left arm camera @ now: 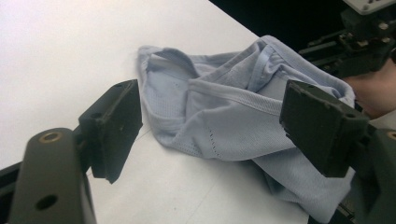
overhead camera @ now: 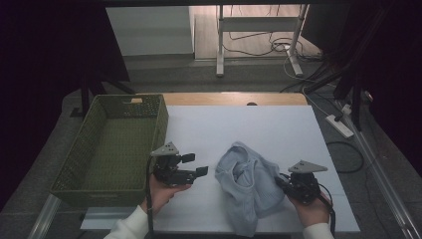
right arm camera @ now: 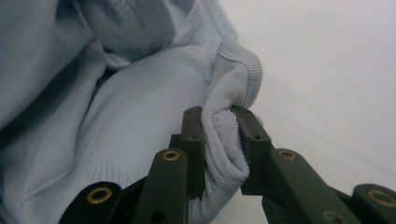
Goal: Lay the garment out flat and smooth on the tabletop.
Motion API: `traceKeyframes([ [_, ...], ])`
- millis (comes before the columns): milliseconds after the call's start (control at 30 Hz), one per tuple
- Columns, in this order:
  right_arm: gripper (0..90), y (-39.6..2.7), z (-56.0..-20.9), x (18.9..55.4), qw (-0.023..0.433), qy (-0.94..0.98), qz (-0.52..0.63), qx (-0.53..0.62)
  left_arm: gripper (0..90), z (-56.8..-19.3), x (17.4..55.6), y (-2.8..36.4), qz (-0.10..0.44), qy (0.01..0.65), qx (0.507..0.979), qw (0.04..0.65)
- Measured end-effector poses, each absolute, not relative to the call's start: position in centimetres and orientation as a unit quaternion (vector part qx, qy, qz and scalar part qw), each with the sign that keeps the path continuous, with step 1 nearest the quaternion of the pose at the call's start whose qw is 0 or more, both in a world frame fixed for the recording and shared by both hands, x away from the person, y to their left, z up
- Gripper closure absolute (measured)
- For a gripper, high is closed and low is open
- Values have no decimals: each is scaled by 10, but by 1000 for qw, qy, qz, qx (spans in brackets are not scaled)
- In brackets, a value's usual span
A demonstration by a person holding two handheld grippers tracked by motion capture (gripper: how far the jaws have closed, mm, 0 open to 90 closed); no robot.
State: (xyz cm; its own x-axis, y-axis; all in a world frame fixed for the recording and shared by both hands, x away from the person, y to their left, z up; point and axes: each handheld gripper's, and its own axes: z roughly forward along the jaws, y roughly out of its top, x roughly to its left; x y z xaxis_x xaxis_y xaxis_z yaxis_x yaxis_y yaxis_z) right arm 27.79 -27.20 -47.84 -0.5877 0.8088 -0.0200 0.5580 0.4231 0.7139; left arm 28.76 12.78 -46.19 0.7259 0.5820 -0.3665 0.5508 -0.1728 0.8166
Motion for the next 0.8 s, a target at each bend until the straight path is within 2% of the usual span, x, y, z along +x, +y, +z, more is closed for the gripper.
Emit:
traceKeyframes([
  [333,749,-285,-486,260,164,829,325,424,218,-465,289,126,13,372,769,520],
  [467,708,-285,-484,260,170,827,330,422,218,-467,289,125,11,372,770,518],
  [500,644,-286,-482,260,177,824,333,422,218,-468,289,125,10,373,771,516],
  [567,570,-287,-479,260,184,817,341,426,218,-468,289,124,10,373,771,516],
  [800,478,-288,-466,258,194,800,388,414,218,-468,289,124,11,372,772,516],
])
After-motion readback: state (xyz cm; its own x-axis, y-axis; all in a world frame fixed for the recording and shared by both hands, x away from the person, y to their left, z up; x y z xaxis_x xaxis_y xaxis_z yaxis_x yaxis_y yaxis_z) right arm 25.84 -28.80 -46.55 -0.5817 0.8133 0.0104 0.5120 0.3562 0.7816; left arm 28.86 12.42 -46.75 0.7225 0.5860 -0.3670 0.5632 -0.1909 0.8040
